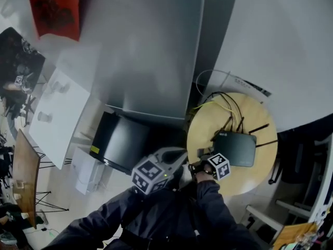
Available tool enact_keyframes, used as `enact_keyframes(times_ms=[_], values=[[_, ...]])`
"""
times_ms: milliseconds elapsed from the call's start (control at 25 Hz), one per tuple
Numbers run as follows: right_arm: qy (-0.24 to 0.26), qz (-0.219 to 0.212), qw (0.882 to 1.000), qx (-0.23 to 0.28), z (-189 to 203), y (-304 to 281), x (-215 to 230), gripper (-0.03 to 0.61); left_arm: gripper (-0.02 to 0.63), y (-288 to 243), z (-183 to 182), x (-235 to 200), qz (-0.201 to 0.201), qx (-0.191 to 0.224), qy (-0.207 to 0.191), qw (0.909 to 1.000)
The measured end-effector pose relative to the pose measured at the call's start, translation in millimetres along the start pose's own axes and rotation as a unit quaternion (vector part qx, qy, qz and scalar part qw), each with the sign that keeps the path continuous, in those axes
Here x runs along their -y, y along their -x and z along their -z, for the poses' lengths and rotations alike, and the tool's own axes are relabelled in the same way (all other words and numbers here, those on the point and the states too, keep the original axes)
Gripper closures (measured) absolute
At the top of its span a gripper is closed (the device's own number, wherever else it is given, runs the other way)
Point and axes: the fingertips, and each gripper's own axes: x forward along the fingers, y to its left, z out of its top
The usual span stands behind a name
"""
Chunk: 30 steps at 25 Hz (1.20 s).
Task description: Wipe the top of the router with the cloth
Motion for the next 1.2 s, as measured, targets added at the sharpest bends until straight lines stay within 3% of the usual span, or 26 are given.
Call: enact_keyframes(times_ms=[480, 600, 760, 880, 1080, 1200], values=[[0.028, -0.013, 0.997, -0.068, 10, 44, 38, 0.509, 0.614, -10, 0, 24, 0.008, 0.013, -0.002, 0.9999], [0.088, -0.028, 0.989, -0.116, 12, 48, 44, 0.509, 0.614, -11, 1, 28, 0.004, 0.016, 0.002, 0.9999], [0.244, -0.037, 0.952, -0.178, 5, 55, 55, 0.509, 0.614, -13, 3, 33, -0.003, 0.016, 0.004, 0.9999], [0.321, -0.040, 0.921, -0.216, 0, 57, 63, 0.509, 0.614, -15, 6, 37, -0.007, 0.014, 0.005, 0.9999], [0.401, -0.039, 0.880, -0.250, -18, 60, 71, 0.509, 0.614, -25, 0, 49, -0.008, 0.017, 0.002, 0.9998], [0.427, -0.035, 0.868, -0.251, -36, 64, 78, 0.509, 0.614, -33, 0, 58, -0.006, 0.016, -0.001, 0.9999]])
